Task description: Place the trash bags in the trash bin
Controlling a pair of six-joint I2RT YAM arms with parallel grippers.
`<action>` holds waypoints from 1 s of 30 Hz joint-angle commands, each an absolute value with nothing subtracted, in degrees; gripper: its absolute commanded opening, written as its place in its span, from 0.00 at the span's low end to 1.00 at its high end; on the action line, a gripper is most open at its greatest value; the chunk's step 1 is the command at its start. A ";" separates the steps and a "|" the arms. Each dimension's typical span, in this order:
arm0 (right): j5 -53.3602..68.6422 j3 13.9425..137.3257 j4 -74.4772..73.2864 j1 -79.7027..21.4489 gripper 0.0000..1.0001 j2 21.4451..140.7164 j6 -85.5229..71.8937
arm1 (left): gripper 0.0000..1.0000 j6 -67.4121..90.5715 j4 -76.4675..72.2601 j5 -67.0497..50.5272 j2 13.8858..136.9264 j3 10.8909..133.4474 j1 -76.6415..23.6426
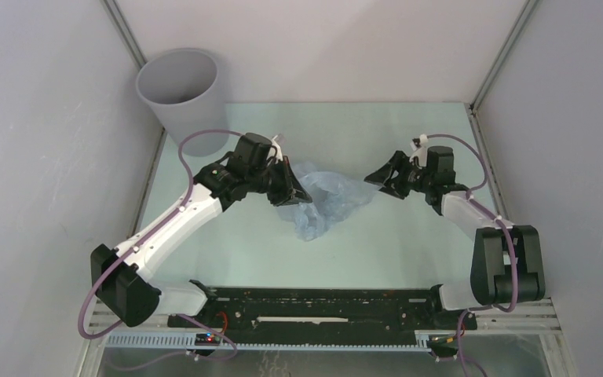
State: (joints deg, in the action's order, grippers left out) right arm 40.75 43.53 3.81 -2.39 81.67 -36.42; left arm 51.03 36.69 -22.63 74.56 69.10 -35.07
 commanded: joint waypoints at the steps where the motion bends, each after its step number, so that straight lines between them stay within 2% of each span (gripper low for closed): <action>1: 37.50 42.45 1.73 -4.46 0.75 79.37 -35.64 | 0.00 49.22 36.91 -22.05 73.05 72.88 -34.72; 3: 36.81 41.03 1.85 -4.01 0.75 78.96 -35.62 | 0.00 49.22 36.92 -22.42 73.48 73.31 -34.72; 5: 37.12 40.79 1.54 -3.20 0.70 79.70 -35.26 | 0.00 49.20 36.83 -22.90 73.65 73.52 -34.72; 9: 37.40 40.78 0.29 -2.29 0.54 79.08 -34.45 | 0.00 48.25 37.19 -22.56 73.11 73.50 -34.58; 10: 37.22 40.78 -1.51 -2.21 0.43 78.11 -34.07 | 0.00 47.92 37.45 -22.45 72.98 73.44 -34.50; 11: 37.07 40.78 -2.62 -2.16 0.26 77.05 -33.89 | 0.00 47.49 37.72 -22.19 72.81 73.46 -34.42; 12: 36.82 40.78 -3.84 -2.10 0.10 75.75 -33.93 | 0.03 46.77 38.52 -21.66 72.59 73.61 -34.37; 13: 36.52 40.90 -5.71 -1.92 0.00 74.20 -34.23 | 0.08 45.62 39.53 -20.78 72.48 73.91 -34.30; 14: 36.37 40.95 -7.46 -1.62 0.00 72.74 -35.26 | 0.18 44.19 40.79 -19.78 71.99 74.26 -34.36; 16: 37.44 40.97 -10.01 -0.73 0.00 69.47 -37.68 | 0.51 40.72 41.86 -17.62 69.21 73.19 -34.32; 17: 38.08 40.96 -11.03 -0.48 0.00 68.47 -38.81 | 0.65 39.20 41.05 -16.92 66.81 71.39 -34.36; 19: 39.17 40.31 -11.97 2.00 0.00 67.28 -41.55 | 0.82 37.40 36.92 -16.13 61.27 66.29 -34.37; 22: 41.77 39.86 -13.31 6.31 0.00 69.14 -44.61 | 0.94 37.60 30.42 -17.86 53.30 58.51 -34.37; 26: 44.54 40.56 -16.70 10.75 0.00 74.75 -44.29 | 0.96 40.06 21.74 -19.76 47.80 50.00 -34.37; 30: 45.82 40.87 -18.63 12.37 0.00 77.83 -42.92 | 0.98 41.76 12.92 -23.68 48.02 43.86 -34.53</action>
